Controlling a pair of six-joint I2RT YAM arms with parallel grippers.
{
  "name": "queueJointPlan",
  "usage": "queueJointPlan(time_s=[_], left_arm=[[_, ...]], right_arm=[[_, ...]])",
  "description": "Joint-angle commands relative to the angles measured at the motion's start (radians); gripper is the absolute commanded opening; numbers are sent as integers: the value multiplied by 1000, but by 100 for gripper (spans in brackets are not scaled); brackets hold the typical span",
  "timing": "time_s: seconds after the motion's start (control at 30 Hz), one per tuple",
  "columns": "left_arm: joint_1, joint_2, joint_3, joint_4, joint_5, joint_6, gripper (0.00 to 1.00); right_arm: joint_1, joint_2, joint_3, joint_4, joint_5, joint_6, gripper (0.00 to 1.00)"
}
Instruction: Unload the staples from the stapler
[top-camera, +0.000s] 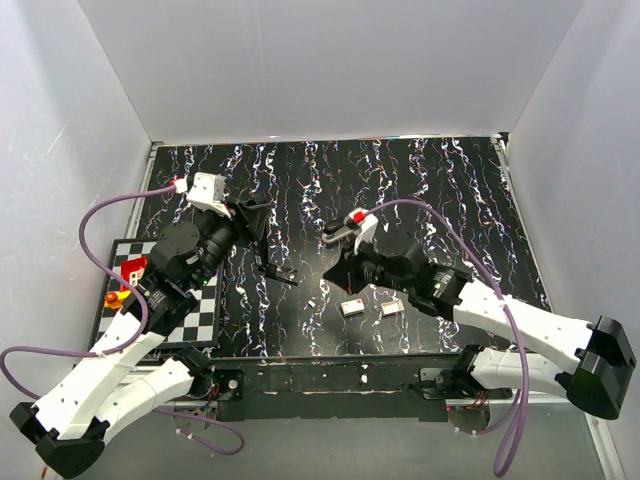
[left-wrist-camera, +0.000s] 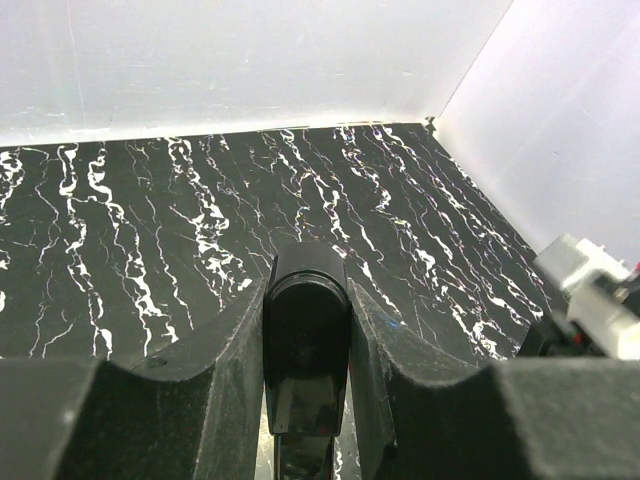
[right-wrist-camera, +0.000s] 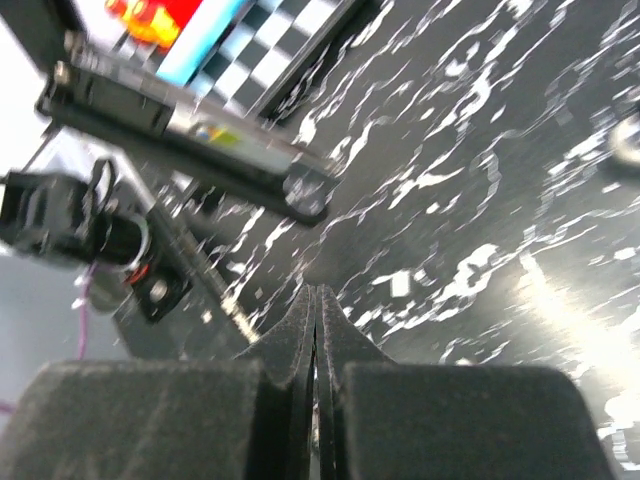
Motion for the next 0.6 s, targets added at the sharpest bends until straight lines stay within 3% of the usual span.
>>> queueJointPlan(time_s=[0.0,0.37,0.57], left_arm=[[-3,-16,48,65,24,-24,0],[-2,-6,60,58,70,-70,0],[-2,-11,85,12,112,-109,0]], right_arm=[[65,12,-56,59,-117,103,1],[154,196,-37,204,-91,194,1],[155,248,37,188,12,191,1]])
